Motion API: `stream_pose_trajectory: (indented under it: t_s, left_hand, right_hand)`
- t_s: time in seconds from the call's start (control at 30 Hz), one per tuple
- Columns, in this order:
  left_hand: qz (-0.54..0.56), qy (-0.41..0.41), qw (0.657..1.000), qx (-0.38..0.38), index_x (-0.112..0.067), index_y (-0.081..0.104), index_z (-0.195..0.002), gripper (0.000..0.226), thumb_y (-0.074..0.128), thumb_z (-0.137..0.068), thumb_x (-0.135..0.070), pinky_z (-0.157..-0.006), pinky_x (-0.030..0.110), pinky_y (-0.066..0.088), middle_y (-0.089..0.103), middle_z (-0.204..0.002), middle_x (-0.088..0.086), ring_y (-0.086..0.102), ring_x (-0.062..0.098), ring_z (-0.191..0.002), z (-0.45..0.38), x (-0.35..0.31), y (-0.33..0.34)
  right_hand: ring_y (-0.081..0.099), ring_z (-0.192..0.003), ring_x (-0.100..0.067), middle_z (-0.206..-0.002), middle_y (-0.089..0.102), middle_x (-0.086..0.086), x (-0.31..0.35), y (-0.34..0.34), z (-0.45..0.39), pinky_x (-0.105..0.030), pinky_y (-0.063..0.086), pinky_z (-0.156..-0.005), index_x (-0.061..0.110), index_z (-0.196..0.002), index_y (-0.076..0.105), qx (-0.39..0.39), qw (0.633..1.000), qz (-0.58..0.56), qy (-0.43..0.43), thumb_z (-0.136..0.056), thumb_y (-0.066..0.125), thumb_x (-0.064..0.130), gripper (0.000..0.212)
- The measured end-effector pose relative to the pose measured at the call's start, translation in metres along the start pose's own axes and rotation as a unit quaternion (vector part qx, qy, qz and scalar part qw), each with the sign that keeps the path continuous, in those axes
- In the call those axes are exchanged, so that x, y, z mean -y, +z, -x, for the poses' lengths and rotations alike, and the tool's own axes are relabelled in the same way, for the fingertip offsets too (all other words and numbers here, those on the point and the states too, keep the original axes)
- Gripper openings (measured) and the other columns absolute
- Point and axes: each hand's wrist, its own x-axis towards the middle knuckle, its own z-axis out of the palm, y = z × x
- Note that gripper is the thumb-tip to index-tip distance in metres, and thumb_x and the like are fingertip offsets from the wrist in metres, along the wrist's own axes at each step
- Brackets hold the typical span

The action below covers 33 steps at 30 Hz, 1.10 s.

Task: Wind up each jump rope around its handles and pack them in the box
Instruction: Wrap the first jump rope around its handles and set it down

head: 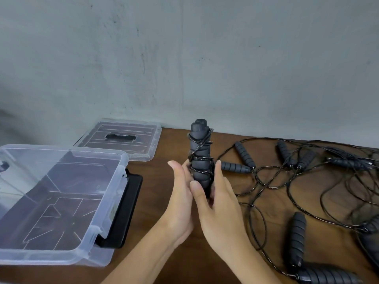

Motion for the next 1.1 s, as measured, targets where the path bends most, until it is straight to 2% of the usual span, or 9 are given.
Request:
stream_pose_trajectory:
  t_s: [0.23,0.37,0.5,0.6,0.7,0.77,0.87,1.0,1.1]
  left_hand:
    - [0.049,0.004,0.999,0.024,-0.026,0.047,-0.151,0.093,0.017,-0.085,-0.084,-0.115,0.042,0.046,0.058,-0.142,0.021,0.056,0.026,-0.124,0.004,0.007,0.002]
    - [0.046,0.004,0.999,0.018,-0.025,0.042,-0.155,0.089,0.011,-0.092,-0.081,-0.119,0.052,0.041,0.059,-0.145,0.016,0.056,0.03,-0.137,0.006,0.008,-0.009]
    - [-0.001,0.01,1.0,0.002,-0.016,0.052,-0.146,0.083,0.005,-0.1,-0.067,-0.115,0.054,0.044,0.067,-0.137,0.013,0.061,0.028,-0.132,0.005,-0.003,-0.021]
    - [-0.005,-0.005,1.0,0.01,-0.016,0.064,-0.138,0.084,0.007,-0.101,-0.066,-0.114,0.049,0.045,0.069,-0.136,0.01,0.06,0.025,-0.133,0.005,-0.008,-0.022]
    - [0.004,-0.031,0.999,-0.005,-0.036,0.074,-0.126,0.064,0.018,-0.107,-0.061,-0.11,0.05,0.051,0.069,-0.137,0.0,0.06,0.02,-0.133,0.005,-0.01,-0.024]
    - [0.002,-0.066,0.998,0.0,-0.031,0.07,-0.132,0.054,0.026,-0.11,-0.054,-0.104,0.055,0.055,0.068,-0.138,0.004,0.063,0.026,-0.13,0.005,-0.016,-0.029]
    - [0.05,-0.157,0.985,0.044,-0.009,0.071,-0.125,0.066,0.034,-0.103,-0.059,-0.091,0.054,0.062,0.071,-0.129,0.02,0.072,0.035,-0.114,0.011,-0.036,-0.038]
    - [0.022,-0.263,0.951,0.164,-0.003,0.073,-0.123,0.078,0.05,-0.095,-0.072,-0.091,0.047,0.058,0.067,-0.128,0.027,0.071,0.035,-0.104,0.016,-0.055,-0.043]
    - [-0.055,-0.296,0.926,0.227,-0.006,0.059,-0.141,0.08,0.051,-0.096,-0.072,-0.11,0.053,0.048,0.064,-0.139,0.023,0.063,0.037,-0.127,0.013,-0.062,-0.039]
  right_hand:
    - [0.052,-0.12,0.012,-0.127,0.06,0.028,-0.019,-0.008,-0.007,-0.003,0.042,-0.092,0.041,-0.153,0.039,-0.033,0.997,-0.046,-0.056,-0.088,0.046,0.069,0.071]
    - [0.059,-0.11,0.01,-0.113,0.065,0.033,-0.012,-0.024,-0.001,-0.007,0.045,-0.087,0.057,-0.127,0.049,-0.023,0.991,-0.072,-0.113,-0.098,0.054,0.047,0.031]
    - [0.058,-0.087,0.01,-0.088,0.057,0.042,-0.009,-0.039,0.005,-0.004,0.04,-0.076,0.047,-0.114,0.054,0.011,0.984,-0.05,-0.173,-0.1,0.053,0.034,0.02]
    - [0.057,-0.088,0.011,-0.091,0.055,0.042,-0.014,-0.041,0.009,-0.004,0.041,-0.075,0.044,-0.108,0.052,0.01,0.981,-0.014,-0.192,-0.103,0.053,0.036,0.01]
    - [0.063,-0.094,-0.001,-0.107,0.057,0.025,-0.022,-0.047,0.01,-0.017,0.052,-0.077,0.033,-0.148,0.044,0.024,0.973,0.09,-0.212,-0.103,0.037,0.06,0.053]
    - [0.057,-0.073,-0.001,-0.098,0.045,0.022,-0.024,-0.055,0.008,-0.013,0.047,-0.061,0.03,-0.159,0.028,0.005,0.942,0.217,-0.255,-0.104,0.025,0.063,0.064]
    - [0.031,-0.055,-0.002,-0.088,0.038,0.013,-0.011,-0.071,0.007,-0.014,0.027,-0.046,0.015,-0.157,0.027,-0.009,0.865,0.39,-0.315,-0.104,0.029,0.048,0.062]
    - [0.031,-0.055,-0.007,-0.082,0.042,0.004,-0.018,-0.088,0.008,-0.021,0.025,-0.049,0.006,-0.151,0.04,0.027,0.749,0.508,-0.426,-0.089,0.071,0.014,0.071]
    - [0.042,-0.055,-0.012,-0.082,0.048,0.0,-0.019,-0.098,0.013,-0.024,0.038,-0.046,0.005,-0.153,0.034,0.071,0.707,0.53,-0.462,-0.096,0.03,-0.002,0.058]
